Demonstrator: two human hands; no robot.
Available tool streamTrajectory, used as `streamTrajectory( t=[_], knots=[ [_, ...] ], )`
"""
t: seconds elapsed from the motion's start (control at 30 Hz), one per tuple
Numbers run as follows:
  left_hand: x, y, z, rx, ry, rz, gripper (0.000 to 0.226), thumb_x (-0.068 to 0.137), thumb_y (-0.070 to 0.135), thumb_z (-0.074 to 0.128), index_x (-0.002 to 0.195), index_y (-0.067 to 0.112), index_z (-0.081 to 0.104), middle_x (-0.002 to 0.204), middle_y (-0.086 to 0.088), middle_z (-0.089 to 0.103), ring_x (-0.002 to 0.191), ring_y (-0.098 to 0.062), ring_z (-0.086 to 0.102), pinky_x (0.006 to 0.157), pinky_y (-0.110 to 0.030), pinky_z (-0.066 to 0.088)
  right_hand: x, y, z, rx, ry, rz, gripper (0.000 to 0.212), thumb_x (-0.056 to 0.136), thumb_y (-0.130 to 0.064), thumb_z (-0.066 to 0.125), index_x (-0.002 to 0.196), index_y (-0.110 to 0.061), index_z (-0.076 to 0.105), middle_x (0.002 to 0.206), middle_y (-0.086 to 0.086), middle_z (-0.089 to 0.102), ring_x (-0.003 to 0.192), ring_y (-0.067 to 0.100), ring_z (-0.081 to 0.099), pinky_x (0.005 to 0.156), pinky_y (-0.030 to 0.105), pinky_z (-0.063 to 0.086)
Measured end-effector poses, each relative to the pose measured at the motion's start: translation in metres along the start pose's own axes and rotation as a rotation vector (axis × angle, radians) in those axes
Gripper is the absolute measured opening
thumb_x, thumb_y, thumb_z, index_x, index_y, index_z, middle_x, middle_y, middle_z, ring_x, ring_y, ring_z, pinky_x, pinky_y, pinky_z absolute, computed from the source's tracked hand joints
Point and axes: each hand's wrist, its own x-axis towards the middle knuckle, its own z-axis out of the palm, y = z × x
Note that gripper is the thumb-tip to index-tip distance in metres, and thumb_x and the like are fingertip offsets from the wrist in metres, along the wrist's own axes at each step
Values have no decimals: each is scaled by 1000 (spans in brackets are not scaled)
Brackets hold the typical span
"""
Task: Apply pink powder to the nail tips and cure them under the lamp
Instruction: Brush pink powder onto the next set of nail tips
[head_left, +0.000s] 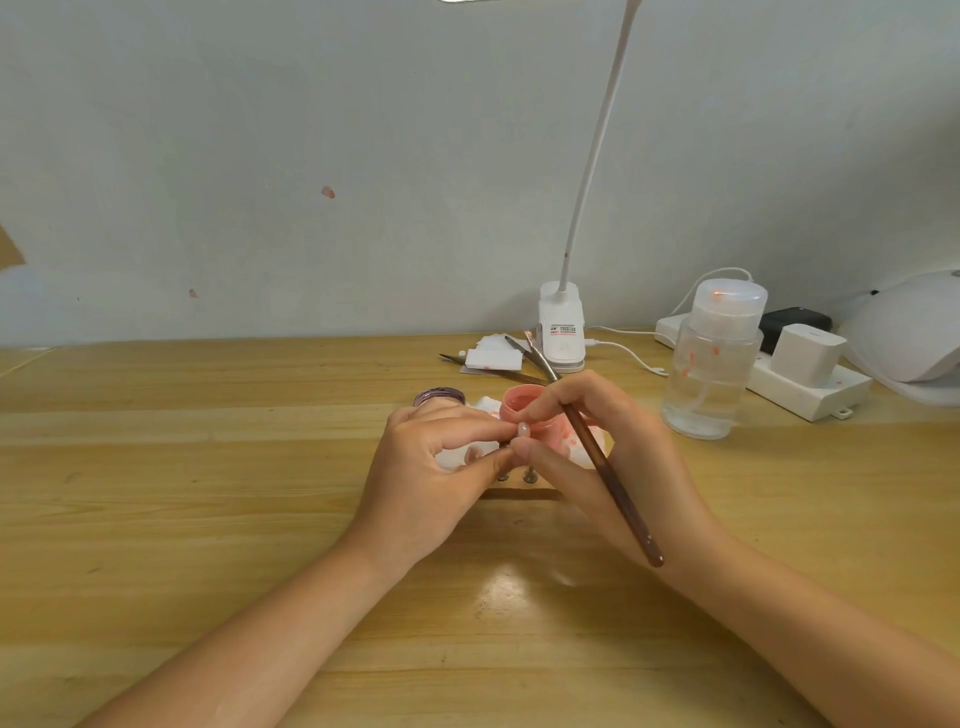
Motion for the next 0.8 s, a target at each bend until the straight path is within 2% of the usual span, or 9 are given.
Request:
streamTrajectory(
  t=[0.1,0.17,0.27,0.3,0.43,0.53,0.63,0.73,0.8],
  knots=[
    [-1,-1,0,12,-27,-6,26,62,37,73,87,39,70,77,36,61,91,10,54,90,-34,38,-1,-1,-1,64,-1,29,28,76,-7,74,84,-26,56,84,-14,68,83,-2,63,76,7,44],
    [-1,1,-2,10,-48,-24,36,60,44,75,94,39,66,86,30,63,97,7,52,92,-38,38,-1,-2,-3,88,14,43,23,76,-6,74,82,-20,57,83,-22,66,83,-4,62,77,9,44],
    [0,2,-5,15,-92,-80,43,56,53,67,96,60,53,96,36,59,101,9,48,96,-37,38,-1,0,-13,92,51,56,20,74,-8,75,80,-17,57,81,-15,66,81,-1,61,73,9,45],
    [1,2,-5,11,-112,-110,45,54,56,66,95,62,50,99,36,57,100,9,48,96,-37,38,0,1,-18,67,54,53,20,74,-9,74,81,-18,58,81,-12,66,81,0,61,74,11,46],
    [-1,-3,-4,81,-197,-213,57,49,57,68,101,51,44,103,24,53,95,8,46,96,-38,38,0,10,-38,-103,-20,2,20,72,-20,74,83,-21,58,83,-10,65,82,3,62,79,14,47],
    [-3,-7,-5,71,-209,-280,60,52,47,77,105,40,49,95,20,54,90,7,47,94,-34,38,-1,21,-44,-152,-62,-9,20,72,-14,76,82,-19,60,80,-14,64,82,1,62,77,10,47],
    [-3,-9,-5,47,-237,-326,59,54,41,80,106,30,54,89,15,57,87,4,50,89,-22,38,-1,29,-43,-168,-102,5,19,72,-16,76,82,-21,61,80,-16,65,79,-1,63,74,13,49],
    [-3,-12,-5,51,-250,-339,52,59,31,82,103,30,55,90,9,61,88,1,52,75,-4,34,-2,35,-42,-186,-156,-17,20,72,-21,76,83,-25,60,80,-16,66,79,0,63,74,14,50],
    [-2,-13,-5,39,-251,-340,50,60,25,82,102,28,56,88,3,62,84,-2,54,68,1,33,-3,38,-42,-215,-193,-10,21,72,-22,76,82,-29,59,82,-18,65,80,-2,62,74,13,48]
  ],
)
